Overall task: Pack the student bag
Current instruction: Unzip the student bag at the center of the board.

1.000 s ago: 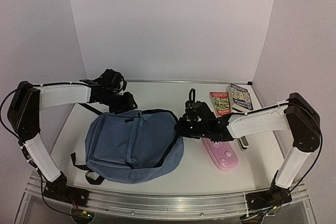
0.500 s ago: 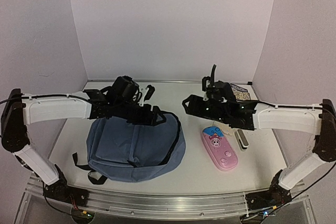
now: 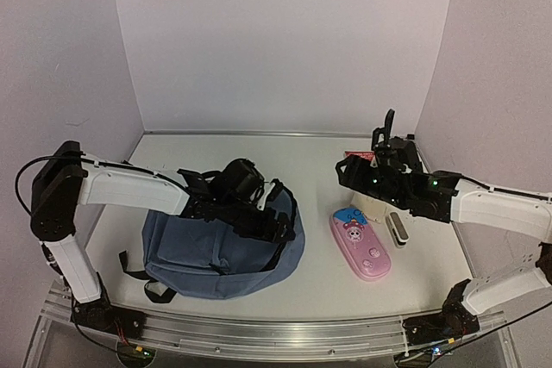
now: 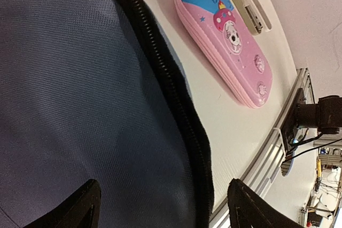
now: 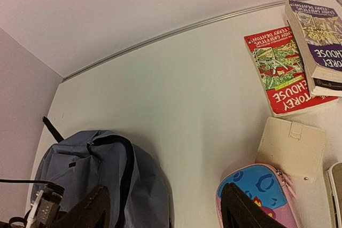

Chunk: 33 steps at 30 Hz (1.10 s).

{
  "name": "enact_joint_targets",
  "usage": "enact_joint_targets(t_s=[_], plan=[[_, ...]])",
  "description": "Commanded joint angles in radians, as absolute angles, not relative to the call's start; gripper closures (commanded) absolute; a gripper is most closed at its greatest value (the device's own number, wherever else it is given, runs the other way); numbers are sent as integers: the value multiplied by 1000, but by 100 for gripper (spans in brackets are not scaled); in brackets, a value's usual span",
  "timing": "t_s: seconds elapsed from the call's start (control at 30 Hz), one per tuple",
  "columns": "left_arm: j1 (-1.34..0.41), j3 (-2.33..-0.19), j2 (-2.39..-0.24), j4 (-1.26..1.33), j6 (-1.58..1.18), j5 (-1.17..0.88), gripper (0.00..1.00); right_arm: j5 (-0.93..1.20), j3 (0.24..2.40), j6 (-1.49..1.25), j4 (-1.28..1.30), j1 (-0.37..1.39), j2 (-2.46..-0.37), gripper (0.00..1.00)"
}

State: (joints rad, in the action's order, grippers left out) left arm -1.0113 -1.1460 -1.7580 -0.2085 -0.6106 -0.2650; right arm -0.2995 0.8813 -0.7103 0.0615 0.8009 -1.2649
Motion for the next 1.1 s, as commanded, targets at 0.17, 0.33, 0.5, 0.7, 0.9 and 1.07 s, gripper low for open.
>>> enact_joint_targets(t_s=[0.17, 0.33, 0.5, 0.7, 0.9, 1.07], plan=[[-1021, -1268, -1809, -328, -627, -180, 24, -327, 869, -738, 66, 799, -1240, 29], [-1021, -1244, -1783, -348, -642, -125, 33, -325, 865, -741, 66, 799, -1242, 29], [-1021, -1227, -1760, -351, -658, -100, 34, -325, 867, -738, 66, 799, -1250, 29], [-1020, -1202, -1722, -365, -666, -52, 34, -317, 862, -746, 66, 799, -1265, 29], [-1020, -1181, -1712, -369, -677, -42, 41, -299, 867, -746, 66, 799, -1267, 29], [-1020, -1180, -1727, -347, -695, -57, 65, -231, 881, -741, 65, 799, -1316, 28]])
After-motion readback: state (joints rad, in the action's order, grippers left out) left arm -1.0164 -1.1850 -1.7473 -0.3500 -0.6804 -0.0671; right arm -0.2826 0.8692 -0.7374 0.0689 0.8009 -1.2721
